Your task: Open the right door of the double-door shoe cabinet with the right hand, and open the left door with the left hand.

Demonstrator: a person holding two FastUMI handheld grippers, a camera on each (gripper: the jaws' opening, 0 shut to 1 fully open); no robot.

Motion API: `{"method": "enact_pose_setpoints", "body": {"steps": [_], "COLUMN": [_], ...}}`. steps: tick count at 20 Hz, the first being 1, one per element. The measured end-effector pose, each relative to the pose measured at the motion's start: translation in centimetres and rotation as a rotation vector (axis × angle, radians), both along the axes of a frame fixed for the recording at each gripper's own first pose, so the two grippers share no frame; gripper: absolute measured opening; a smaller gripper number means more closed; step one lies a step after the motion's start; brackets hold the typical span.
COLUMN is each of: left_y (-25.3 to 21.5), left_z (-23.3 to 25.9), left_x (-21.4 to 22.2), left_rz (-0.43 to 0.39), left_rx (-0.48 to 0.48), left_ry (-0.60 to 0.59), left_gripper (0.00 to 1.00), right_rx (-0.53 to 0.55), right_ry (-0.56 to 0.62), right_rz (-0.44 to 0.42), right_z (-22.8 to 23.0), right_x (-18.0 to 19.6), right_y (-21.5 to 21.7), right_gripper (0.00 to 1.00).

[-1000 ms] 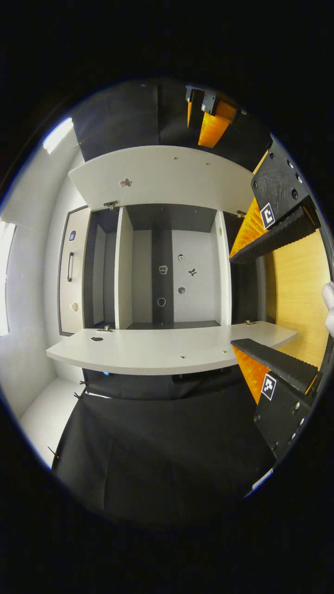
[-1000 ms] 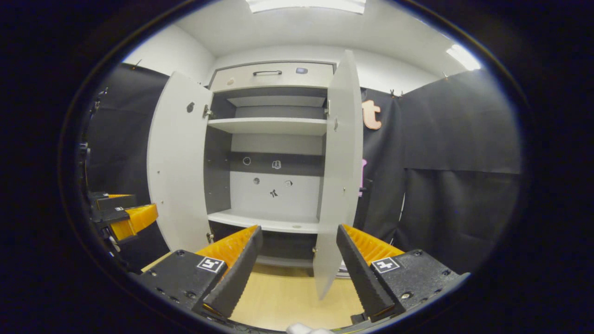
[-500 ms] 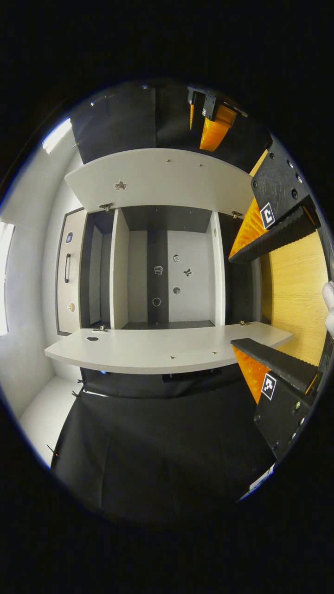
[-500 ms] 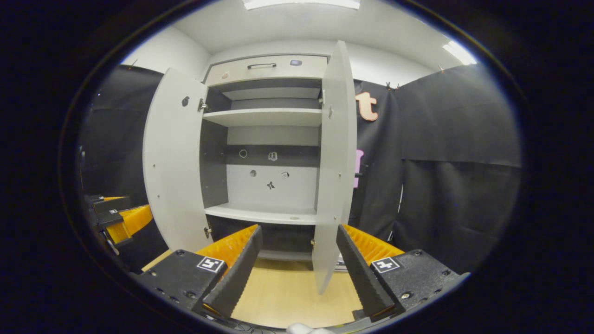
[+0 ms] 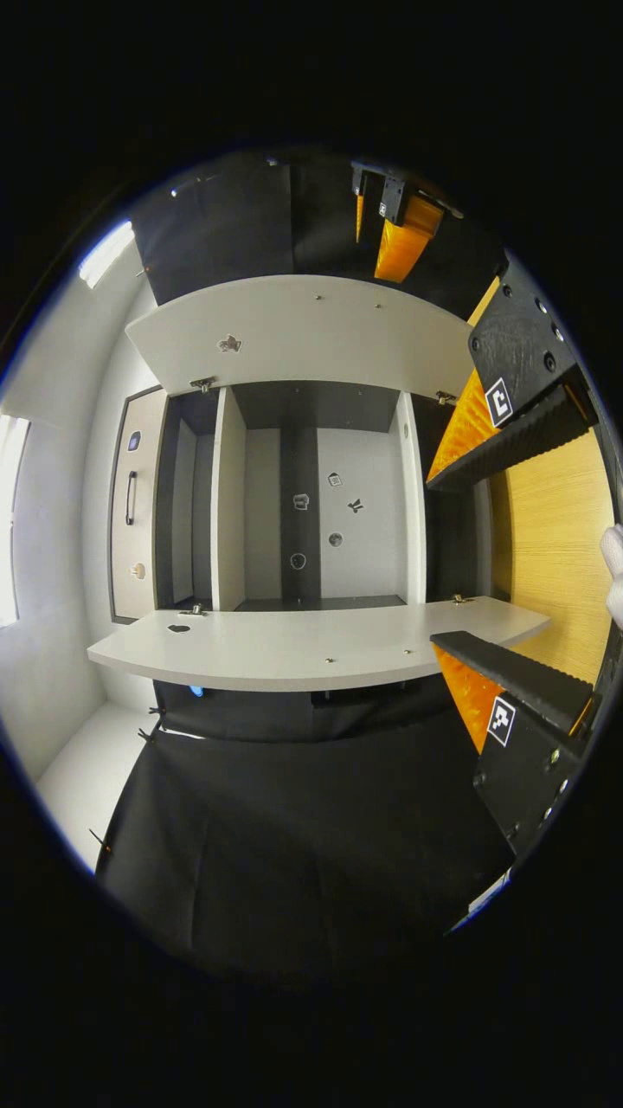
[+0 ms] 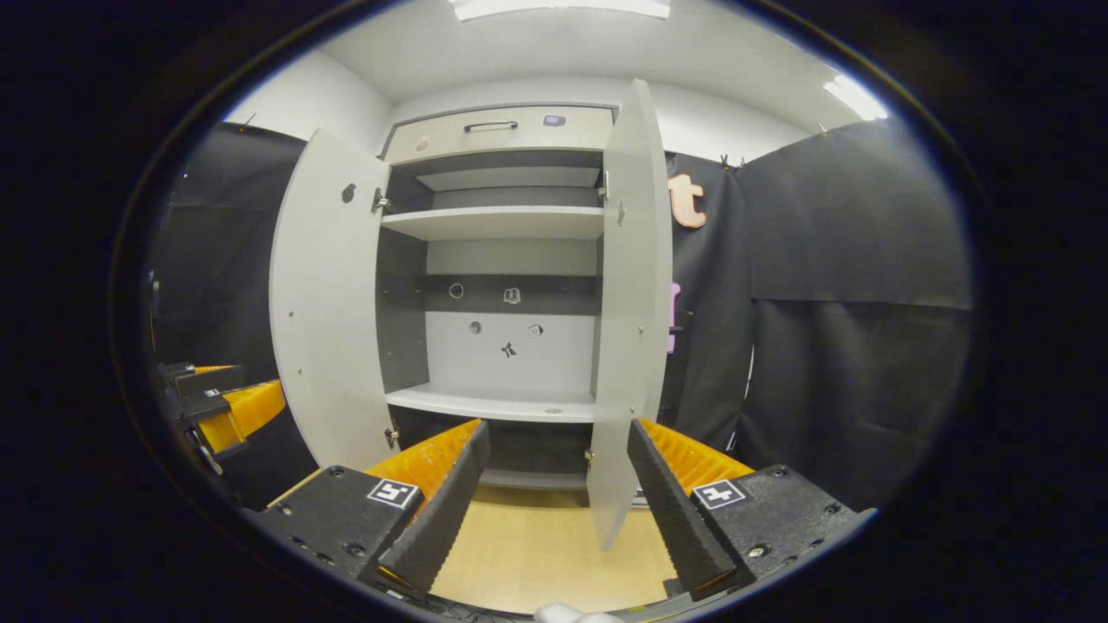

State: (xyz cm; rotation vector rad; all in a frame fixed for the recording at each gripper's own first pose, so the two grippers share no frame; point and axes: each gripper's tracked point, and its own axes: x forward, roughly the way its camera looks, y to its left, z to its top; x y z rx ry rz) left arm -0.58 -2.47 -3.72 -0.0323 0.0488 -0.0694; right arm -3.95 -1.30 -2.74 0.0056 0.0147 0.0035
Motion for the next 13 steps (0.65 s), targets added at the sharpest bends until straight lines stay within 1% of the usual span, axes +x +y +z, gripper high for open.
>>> {"method": "enact_pose_setpoints", "body": {"steps": [1, 2, 13], "left_y": [-0.1, -0.1, 0.4], "left_z": [-0.1, -0.1, -0.3], "left_x": [-0.1, -0.2, -0.3], "left_rz": [-0.004, -0.008, -0.042], "left_rx": [0.001, -0.001, 0.001], "left_ry": [-0.001, -0.001, 0.005], "left_gripper": [1.00, 0.96, 0.97], "right_rx": [0.000, 0.001, -0.002], "right_ry": [0.000, -0.001, 0.001], "right_rz": [-0.001, 0.000, -0.009], "right_z": [0.0, 0.0, 0.0], "right_x": [0.0, -0.1, -0.7], "right_y": [0.1, 0.2, 1.7], "right_gripper": [1.00, 1.00, 1.00]}}
